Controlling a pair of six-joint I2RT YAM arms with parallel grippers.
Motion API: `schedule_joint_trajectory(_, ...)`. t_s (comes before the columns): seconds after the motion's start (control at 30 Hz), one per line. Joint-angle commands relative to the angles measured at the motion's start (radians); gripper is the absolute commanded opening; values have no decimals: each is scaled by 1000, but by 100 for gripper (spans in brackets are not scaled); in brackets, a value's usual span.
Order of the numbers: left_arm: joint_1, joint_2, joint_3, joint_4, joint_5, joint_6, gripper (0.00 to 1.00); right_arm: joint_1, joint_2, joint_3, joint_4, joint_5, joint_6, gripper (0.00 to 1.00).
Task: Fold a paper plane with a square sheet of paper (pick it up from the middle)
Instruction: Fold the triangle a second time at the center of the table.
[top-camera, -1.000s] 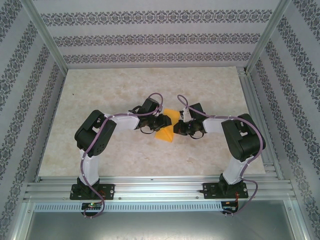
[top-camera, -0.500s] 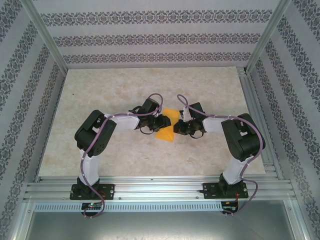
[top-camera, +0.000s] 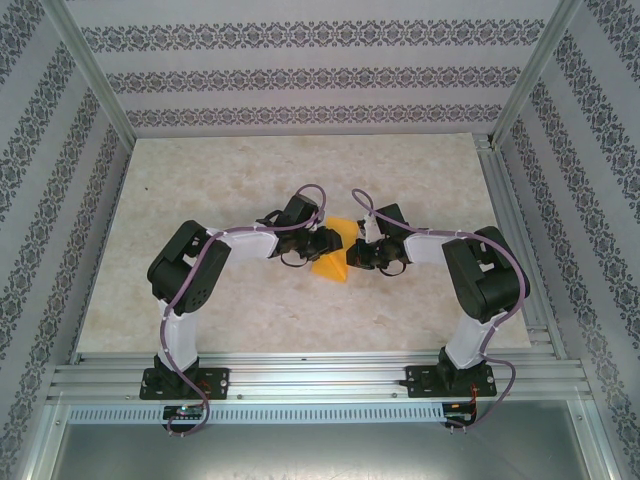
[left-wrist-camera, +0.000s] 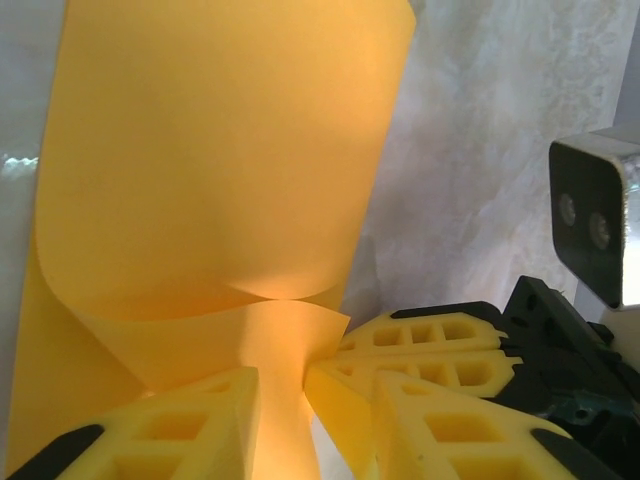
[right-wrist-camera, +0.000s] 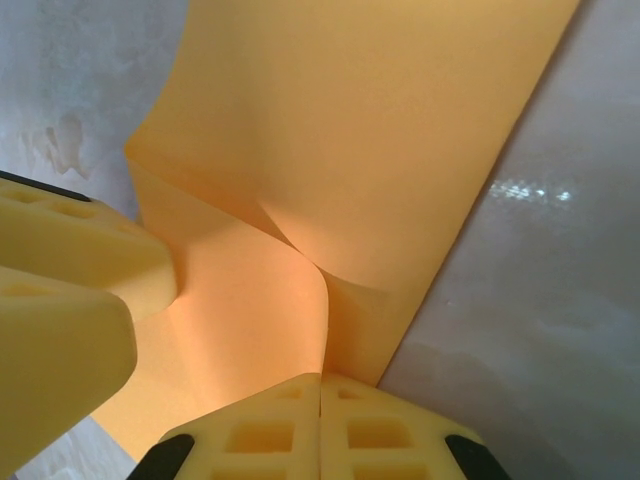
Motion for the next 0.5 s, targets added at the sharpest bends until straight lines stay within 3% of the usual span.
schedule_joint_trajectory(0.0,-13,-9,24,22,-17,3,33,12,25,10,-34,54,-24,6)
schedule_joint_trajectory(0.47,-13,76,-22,21,-62,9,27,11,30,14,-37,57,-26,6)
